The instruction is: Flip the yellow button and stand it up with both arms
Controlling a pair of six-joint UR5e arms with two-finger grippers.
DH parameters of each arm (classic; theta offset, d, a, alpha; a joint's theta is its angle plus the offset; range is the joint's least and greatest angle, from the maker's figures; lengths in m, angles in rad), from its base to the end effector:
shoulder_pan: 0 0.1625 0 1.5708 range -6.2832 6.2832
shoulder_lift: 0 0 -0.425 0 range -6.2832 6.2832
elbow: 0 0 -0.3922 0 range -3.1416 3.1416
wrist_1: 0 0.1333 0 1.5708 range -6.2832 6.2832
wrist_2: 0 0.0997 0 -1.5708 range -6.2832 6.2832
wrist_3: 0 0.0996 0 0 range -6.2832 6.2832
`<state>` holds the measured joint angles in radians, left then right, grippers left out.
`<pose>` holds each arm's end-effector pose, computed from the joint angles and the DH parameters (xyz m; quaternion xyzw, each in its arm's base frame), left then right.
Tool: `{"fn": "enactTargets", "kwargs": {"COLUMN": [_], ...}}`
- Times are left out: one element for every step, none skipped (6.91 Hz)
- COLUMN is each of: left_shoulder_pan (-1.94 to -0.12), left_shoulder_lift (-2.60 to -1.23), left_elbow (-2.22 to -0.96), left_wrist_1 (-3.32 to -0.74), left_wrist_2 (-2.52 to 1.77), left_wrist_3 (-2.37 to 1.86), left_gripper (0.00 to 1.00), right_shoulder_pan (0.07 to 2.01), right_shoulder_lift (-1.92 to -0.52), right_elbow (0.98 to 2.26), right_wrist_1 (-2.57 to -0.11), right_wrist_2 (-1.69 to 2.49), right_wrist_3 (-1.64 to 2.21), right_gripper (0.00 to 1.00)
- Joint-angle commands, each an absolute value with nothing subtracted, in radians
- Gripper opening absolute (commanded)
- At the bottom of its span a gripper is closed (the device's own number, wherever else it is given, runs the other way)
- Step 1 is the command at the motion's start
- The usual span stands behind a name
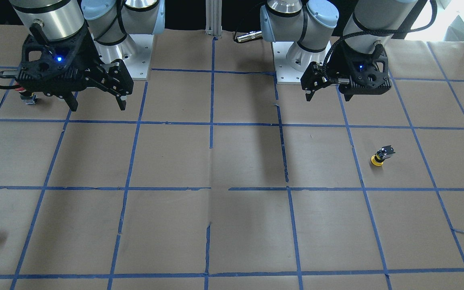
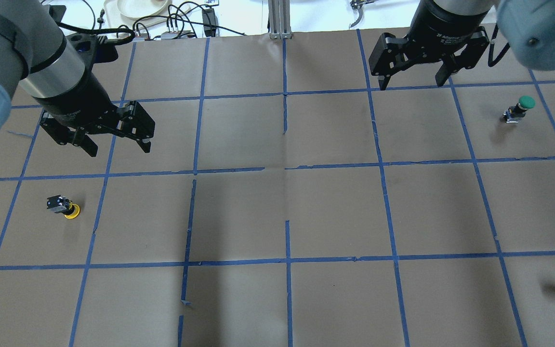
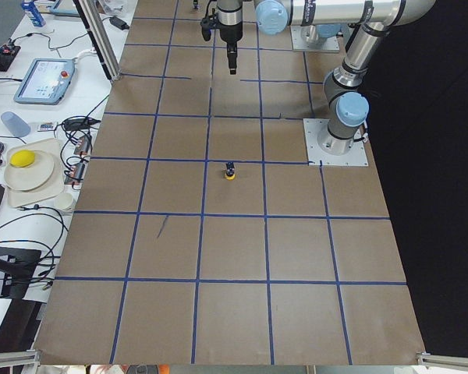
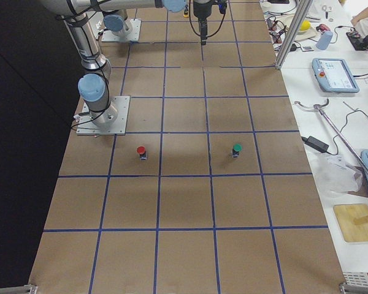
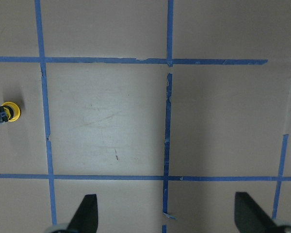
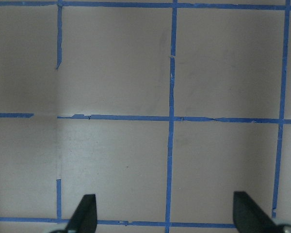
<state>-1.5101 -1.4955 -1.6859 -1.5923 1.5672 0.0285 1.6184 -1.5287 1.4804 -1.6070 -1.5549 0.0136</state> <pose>-0.1059 -0.4606 0.4652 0.0161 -0.9994 -0.0305 0.0032 0.1594 -0.5104 0.5152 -0.0173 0.9989 -0.0420 0.0092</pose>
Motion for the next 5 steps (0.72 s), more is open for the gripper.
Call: {"fn": "enactTargets", "kwargs": {"left_shoulder_pan": [-1.512, -1.513, -1.516, -1.517, -1.522], "left_shoulder_lift": [-1.494, -1.494, -1.49, -1.485, -1.48], "left_elbow": [-1.687, -1.687, -1.687, -1.687, -1.687], "left_wrist_1": [-1.592, -1.592, -1.594, -1.594, -1.6], "left_wrist_2": [1.566, 1.566, 1.566, 1.565, 1.562], "left_wrist_3": [0.028, 0.028, 0.028, 0.028, 0.028], "left_gripper": [1.0, 1.0, 1.0, 1.0, 1.0], "right_shoulder_pan": [1.618, 1.618, 1.618, 1.618, 1.618], "right_shoulder_lift": [-1.526, -1.525, -1.526, -1.526, -1.526], "right_elbow": [1.479, 1.477, 1.479, 1.479, 1.479], "right_wrist_1": [-1.606, -1.605, -1.605, -1.605, -1.605], "right_wrist_2": [-1.554, -1.555, -1.555, -1.557, -1.569], "right_wrist_3": [0.008, -0.003, -0.006, -0.02, -0.069], "right_gripper": [1.0, 1.0, 1.0, 1.0, 1.0]}}
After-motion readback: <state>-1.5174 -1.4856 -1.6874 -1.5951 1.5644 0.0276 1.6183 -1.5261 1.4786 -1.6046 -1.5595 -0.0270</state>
